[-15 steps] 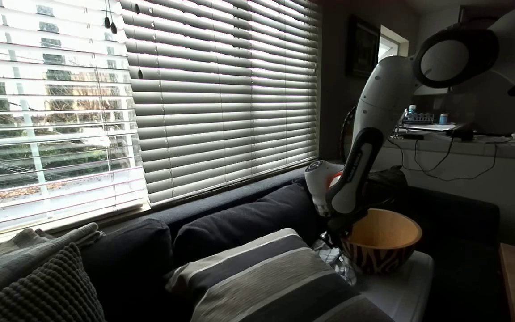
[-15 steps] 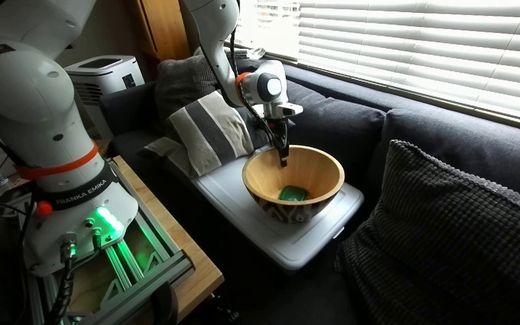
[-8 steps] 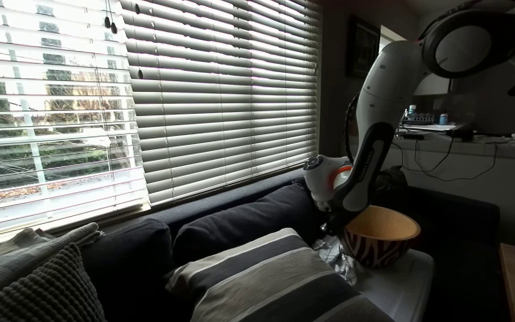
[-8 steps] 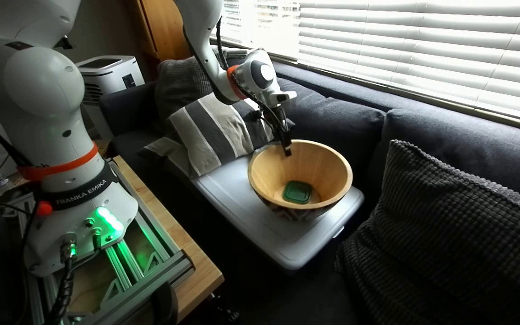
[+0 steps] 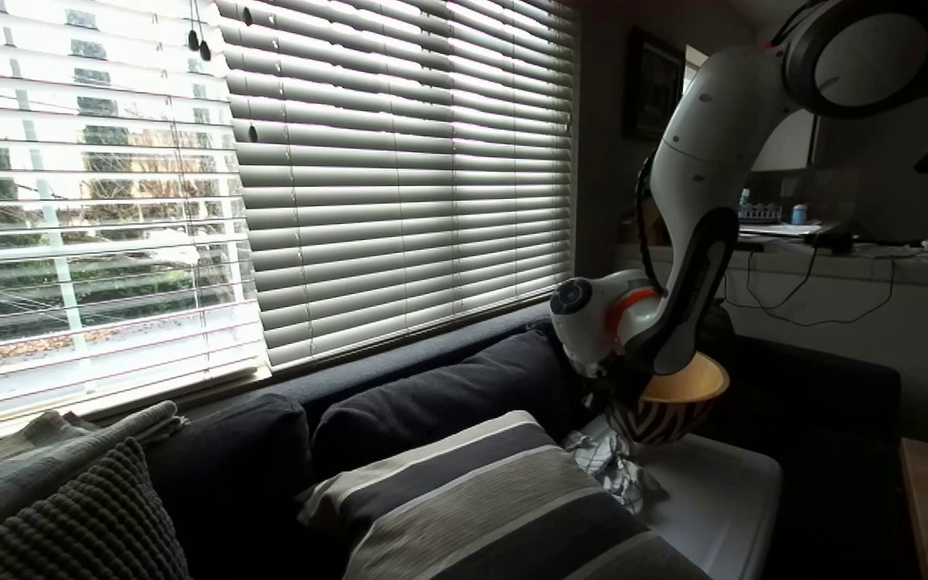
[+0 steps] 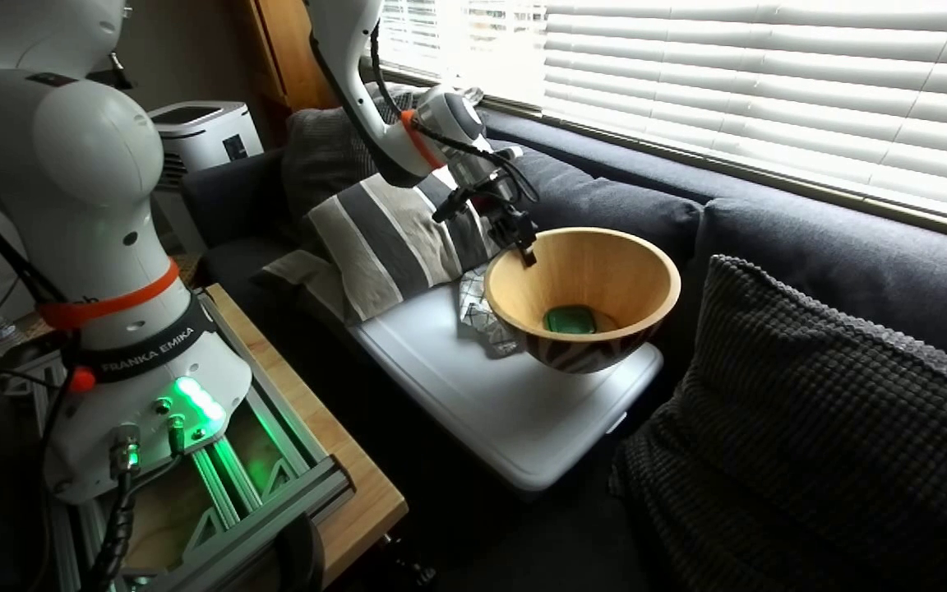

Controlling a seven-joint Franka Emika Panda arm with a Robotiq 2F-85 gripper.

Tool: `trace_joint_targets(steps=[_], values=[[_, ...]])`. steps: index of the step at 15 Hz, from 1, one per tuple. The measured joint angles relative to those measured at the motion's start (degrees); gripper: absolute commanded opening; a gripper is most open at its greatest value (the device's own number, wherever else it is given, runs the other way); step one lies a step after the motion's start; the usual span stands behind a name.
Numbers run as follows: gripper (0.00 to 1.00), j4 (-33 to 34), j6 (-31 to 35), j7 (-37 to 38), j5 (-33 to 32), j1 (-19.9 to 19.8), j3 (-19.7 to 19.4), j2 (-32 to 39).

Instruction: Put the wooden bowl on the backrest of the sofa.

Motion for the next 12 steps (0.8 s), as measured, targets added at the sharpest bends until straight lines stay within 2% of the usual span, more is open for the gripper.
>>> trace_joint_targets(steps=[4,6,8,9,11,12], values=[[0.06,-1.61,-3.21,0.05,-11.66,-0.33,1.19,-2.94],[0.06,-2.74,-6.45,0.01,-17.68,-1.08,3.34,-5.82],[0.06,-4.57,-8.45,-1.04,-23.34,-2.94,7.25,-9.74],[0.26,-5.73,-8.50,-2.22,-25.57,-4.50,9.84,-11.92],[0.26,-6.25,-8.36,-2.35,-26.07,-8.45,14.87,-13.35],[0.26,-6.22,-8.33,-2.11,-26.07,-9.74,16.11,-12.82]])
